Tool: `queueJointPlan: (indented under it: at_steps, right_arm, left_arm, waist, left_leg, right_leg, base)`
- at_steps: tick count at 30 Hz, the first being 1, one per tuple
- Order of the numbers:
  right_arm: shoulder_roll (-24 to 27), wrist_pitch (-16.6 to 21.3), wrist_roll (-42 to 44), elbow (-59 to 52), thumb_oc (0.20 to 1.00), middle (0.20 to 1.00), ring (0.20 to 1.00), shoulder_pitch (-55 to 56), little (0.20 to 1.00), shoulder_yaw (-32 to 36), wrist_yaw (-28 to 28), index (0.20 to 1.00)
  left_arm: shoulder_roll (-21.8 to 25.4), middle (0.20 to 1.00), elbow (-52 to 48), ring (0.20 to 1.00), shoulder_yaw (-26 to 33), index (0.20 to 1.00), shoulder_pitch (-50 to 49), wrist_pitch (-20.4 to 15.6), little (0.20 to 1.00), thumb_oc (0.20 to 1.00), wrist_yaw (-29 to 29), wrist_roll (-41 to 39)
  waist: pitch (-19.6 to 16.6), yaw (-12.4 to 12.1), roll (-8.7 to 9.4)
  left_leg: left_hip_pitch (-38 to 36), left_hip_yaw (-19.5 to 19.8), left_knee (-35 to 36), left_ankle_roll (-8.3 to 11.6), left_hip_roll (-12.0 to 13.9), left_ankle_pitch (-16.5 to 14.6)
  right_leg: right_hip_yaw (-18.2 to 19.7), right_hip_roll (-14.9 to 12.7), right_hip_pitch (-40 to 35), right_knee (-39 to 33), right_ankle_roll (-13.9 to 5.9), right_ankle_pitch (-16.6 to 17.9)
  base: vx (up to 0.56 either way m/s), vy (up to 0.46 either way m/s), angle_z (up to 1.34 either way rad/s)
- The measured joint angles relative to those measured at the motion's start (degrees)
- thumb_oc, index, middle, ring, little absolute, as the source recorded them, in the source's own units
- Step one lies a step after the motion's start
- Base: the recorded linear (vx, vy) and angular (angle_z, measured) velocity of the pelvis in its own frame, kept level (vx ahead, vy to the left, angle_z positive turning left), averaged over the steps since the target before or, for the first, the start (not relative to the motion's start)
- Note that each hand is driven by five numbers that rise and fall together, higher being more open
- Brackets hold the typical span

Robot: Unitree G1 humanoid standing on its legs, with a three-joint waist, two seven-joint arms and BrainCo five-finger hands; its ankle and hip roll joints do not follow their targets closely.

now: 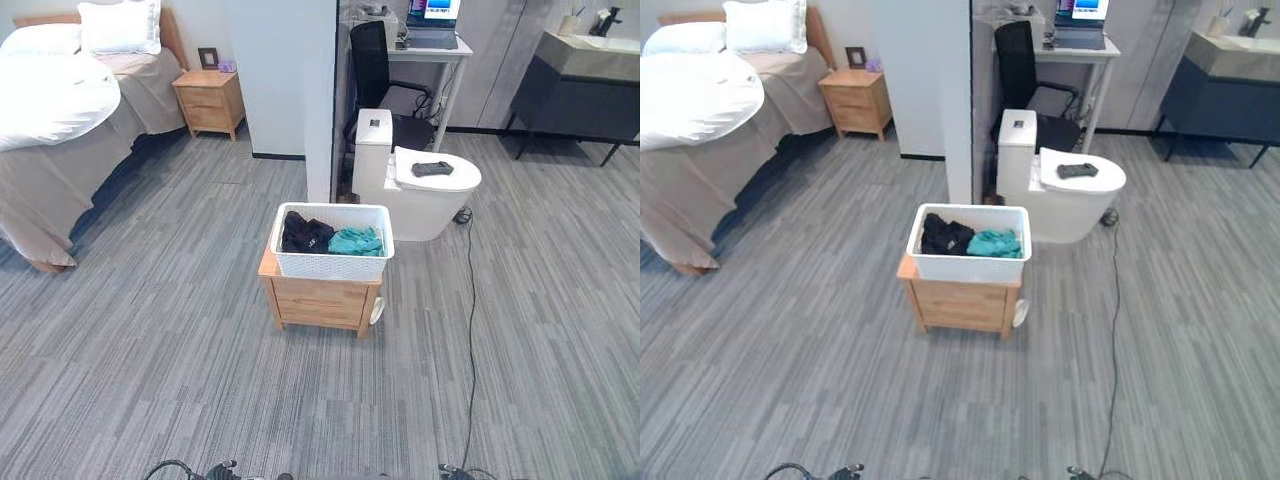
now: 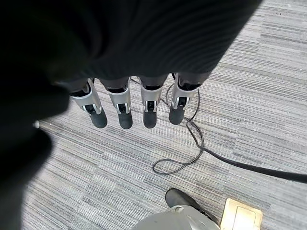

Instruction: Grab the laundry basket,head to the washer,open it,put in the laundry and shut it.

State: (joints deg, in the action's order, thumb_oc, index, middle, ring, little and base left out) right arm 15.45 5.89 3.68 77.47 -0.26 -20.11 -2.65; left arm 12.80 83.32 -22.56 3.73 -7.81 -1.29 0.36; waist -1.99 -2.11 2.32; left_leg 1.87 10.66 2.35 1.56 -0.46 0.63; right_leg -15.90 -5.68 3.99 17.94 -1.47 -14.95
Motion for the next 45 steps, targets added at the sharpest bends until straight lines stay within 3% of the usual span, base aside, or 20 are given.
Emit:
queueJointPlan:
  at_steps: [3,8,10,11,13,14,15,17,19,22,23,25,26,27,28,33,34,36,38,45]
  right_arm:
    - [-0.3,0.0,-0.1,-0.1,1.0,1.0,1.0,-0.1,1.0,-0.3,0.0,1.0]
    - [-0.5,0.0,-0.2,-0.4,1.0,1.0,1.0,-0.1,1.0,-0.3,0.0,1.0]
    - [-0.1,0.1,-0.1,-0.4,1.0,1.0,1.0,-1.0,1.0,-0.3,0.0,1.0]
    - [0.1,0.0,-0.1,-0.4,1.0,1.0,1.0,-1.0,1.0,-0.3,0.0,1.0]
    - [-0.1,0.0,-0.1,-0.2,1.0,1.0,1.0,-1.0,1.0,-0.4,0.0,1.0]
    - [-0.5,0.1,-0.1,-0.1,1.0,1.0,1.0,-1.1,1.0,-0.4,0.0,1.0]
    - [-1.3,0.1,-0.1,0.2,1.0,1.0,1.0,-0.8,1.0,-0.4,-0.2,1.0]
    - [-1.7,0.1,-0.1,0.4,1.0,1.0,1.0,-0.9,1.0,-0.3,-0.2,1.0]
    - [-1.6,0.2,-0.1,0.4,1.0,1.0,1.0,-1.5,1.0,-0.3,-0.1,1.0]
    - [-1.8,0.2,-0.1,0.6,1.0,1.0,1.0,-1.4,1.0,-0.3,-0.1,1.0]
    - [-2.5,-0.1,-0.2,0.9,1.0,1.0,1.0,-0.1,1.0,-0.1,-0.1,1.0]
    - [-3.2,-0.7,-1.4,1.7,1.0,1.0,1.0,0.0,1.0,-0.2,-0.1,1.0]
    - [-2.9,-0.8,-1.8,1.5,1.0,1.0,1.0,-0.6,1.0,-0.3,-0.1,1.0]
    - [-2.2,-0.8,-2.0,1.6,1.0,1.0,1.0,-0.3,1.0,-0.4,-0.1,1.0]
    - [-1.0,-0.6,-2.2,1.0,1.0,1.0,1.0,-0.7,1.0,-0.3,-0.1,1.0]
    - [-0.6,-1.1,-2.2,-4.5,1.0,1.0,1.0,-2.5,1.0,-0.6,0.0,1.0]
    - [-1.1,-2.5,-2.2,-3.7,1.0,1.0,1.0,-4.9,1.0,-1.4,0.1,1.0]
    - [-1.0,0.5,-2.1,-3.9,1.0,1.0,1.0,-5.4,1.0,-1.3,0.3,1.0]
    - [-0.9,0.5,-2.3,-1.3,1.0,1.0,1.0,-4.6,1.0,-0.8,0.5,1.0]
    - [0.2,0.0,-3.6,4.8,1.0,1.0,1.0,-2.8,1.0,-0.1,1.2,1.0]
  left_arm:
    - [0.3,1.0,0.0,1.0,0.1,1.0,0.2,0.0,1.0,1.0,-0.1,0.0]
    - [0.2,1.0,1.2,1.0,1.2,1.0,0.2,0.1,1.0,1.0,-0.2,0.0]
    - [0.0,1.0,2.5,1.0,4.4,1.0,1.5,0.2,1.0,1.0,-0.4,-0.9]
    - [0.0,1.0,3.0,1.0,4.7,1.0,1.8,0.2,1.0,1.0,-0.4,-2.0]
    - [0.3,1.0,3.2,1.0,3.9,1.0,1.3,0.3,1.0,1.0,-0.5,-2.7]
    - [0.5,1.0,2.5,1.0,3.9,1.0,1.2,0.3,1.0,1.0,-0.5,-2.7]
    - [1.4,1.0,2.8,1.0,3.8,1.0,1.2,0.4,1.0,1.0,-0.5,-2.6]
    - [2.3,1.0,3.1,1.0,3.8,1.0,1.7,0.4,1.0,1.0,-0.6,-2.6]
    - [2.2,1.0,3.6,1.0,3.8,1.0,1.8,0.5,1.0,1.0,-0.6,-2.4]
    - [2.5,1.0,3.4,1.0,3.7,1.0,1.4,0.4,1.0,1.0,-0.7,-2.4]
    - [2.7,1.0,3.2,1.0,3.7,1.0,1.3,0.2,1.0,1.0,-1.0,-2.4]
    - [2.6,1.0,4.0,1.0,5.6,1.0,0.6,0.4,1.0,1.0,-1.1,-2.6]
    - [2.5,1.0,3.6,1.0,5.5,1.0,0.0,0.4,1.0,1.0,-1.2,-2.6]
    - [2.3,1.0,3.2,1.0,5.1,1.0,-0.4,0.4,1.0,1.0,-1.4,-2.5]
    - [1.8,1.0,3.2,1.0,4.0,1.0,-1.0,0.4,1.0,1.0,-1.5,-2.5]
    - [1.5,1.0,3.1,1.0,3.0,1.0,-1.7,0.3,1.0,1.0,-1.2,-2.4]
    - [1.6,1.0,3.2,1.0,1.6,1.0,-1.4,0.4,1.0,1.0,-1.1,-2.3]
    - [1.9,1.0,2.1,1.0,1.4,1.0,-0.1,0.2,1.0,1.0,-1.3,-1.2]
    - [1.5,1.0,1.2,1.0,1.4,1.0,-0.1,-0.3,1.0,1.0,-1.3,-0.3]
    - [-0.4,1.0,0.9,1.0,1.4,1.0,-0.4,0.3,1.0,1.0,-1.3,0.7]
  waist:
    - [0.1,-0.4,0.57]
    - [0.7,-0.5,0.6]
    - [3.3,-0.2,1.35]
    - [3.6,-0.4,1.43]
    - [3.5,-0.9,1.21]
    - [3.6,-1.0,1.57]
    - [3.4,-0.8,1.93]
    - [4.0,-0.4,3.0]
    - [4.2,-0.1,2.6]
    - [4.5,0.1,3.39]
    - [4.0,0.1,4.99]
    - [2.7,0.9,6.1]
    - [2.6,0.4,6.31]
    - [2.2,0.2,6.2]
    - [1.2,0.0,4.86]
    - [0.4,-0.2,3.07]
    - [0.7,0.0,2.82]
    - [0.5,0.3,2.43]
    - [-0.2,-0.3,1.42]
    - [0.4,0.2,-2.16]
  left_leg:
    - [-0.3,-0.1,0.0,-0.34,-0.6,-0.2]
    - [-2.0,1.5,-1.5,-2.85,-4.3,-1.8]
    - [-1.0,1.2,-7.2,-6.71,-7.4,-4.0]
    - [-0.9,1.6,-8.7,-6.83,-8.0,-4.9]
    - [-2.2,3.5,-8.2,-6.95,-7.9,-4.8]
    - [-2.4,5.4,-8.0,-7.6,-7.7,-4.4]
    - [-2.2,7.2,-7.7,-7.83,-7.1,-4.2]
    - [-1.8,8.8,-7.5,-8.12,-6.6,-4.1]
    - [-1.6,9.2,-7.1,-8.09,-5.0,-4.2]
    - [-2.7,10.5,-6.5,-7.84,-4.2,-5.2]
    - [-3.0,12.8,-4.2,-7.79,-3.9,-5.2]
    - [-4.7,11.8,-1.9,-6.4,-0.6,-5.6]
    - [-4.8,10.6,-3.4,-5.68,-1.1,-5.8]
    - [-4.8,9.8,-4.8,-5.31,-1.9,-6.1]
    - [-5.0,8.8,-4.6,-5.3,-1.9,-5.8]
    - [-6.7,6.1,-2.1,-1.64,1.6,-7.7]
    - [-6.8,6.1,-2.2,-1.12,1.8,-8.2]
    - [-6.7,7.7,-1.9,-0.69,1.9,-8.1]
    - [-7.1,9.0,-1.9,-0.59,1.7,-8.0]
    - [-6.8,9.4,-2.1,-0.46,1.2,-8.0]
  right_leg:
    - [0.1,-0.4,-0.2,0.4,-0.34,-0.1]
    - [0.1,-3.9,-1.9,3.8,-1.62,-0.9]
    - [1.5,-7.4,1.7,15.1,-1.75,-0.8]
    - [2.0,-8.4,2.7,18.6,-1.88,-0.4]
    - [4.9,-8.0,4.0,23.1,-0.68,2.1]
    - [8.6,-5.3,5.7,24.6,-1.73,1.5]
    - [11.1,-1.7,5.8,19.6,-2.35,0.5]
    - [7.4,-1.3,7.1,11.4,-1.6,1.2]
    - [7.8,-0.6,8.7,-0.3,-3.27,5.7]
    - [8.6,-2.2,8.9,-9.9,-7.19,11.0]
    - [9.2,-3.5,7.4,-10.8,-7.7,12.2]
    - [7.2,-2.1,5.9,-12.5,-5.98,14.9]
    - [7.0,-1.9,5.2,-12.9,-5.79,15.1]
    - [6.9,-1.4,4.6,-13.5,-5.68,15.0]
    - [6.9,-0.2,4.8,-13.6,-4.8,15.6]
    - [6.7,2.9,4.5,-13.2,-1.11,16.6]
    - [6.0,2.9,4.1,-14.0,-1.38,17.0]
    - [5.3,2.8,3.6,-14.3,-1.02,16.8]
    - [3.8,2.2,3.1,-13.4,-1.01,15.5]
    - [2.6,1.4,2.9,-13.0,-1.82,14.2]
  base:
    - [0.0,0.106,0.01]
    - [-0.02,0.229,0.17]
    - [0.0,0.176,0.46]
    - [0.03,0.09,0.37]
    - [0.09,0.047,0.47]
    - [0.13,0.025,0.65]
    - [0.13,-0.016,0.68]
    - [0.09,-0.05,0.5]
    - [0.07,-0.048,0.19]
    - [0.11,-0.068,0.38]
    - [0.17,-0.126,0.93]
    - [0.18,-0.117,1.03]
    - [0.1,-0.058,0.63]
    - [0.06,-0.033,0.15]
    - [0.1,-0.05,0.17]
    - [0.15,-0.048,-0.11]
    - [0.09,0.015,-0.12]
    - [0.12,0.039,0.36]
    - [0.16,0.032,0.46]
    - [0.08,0.003,0.08]
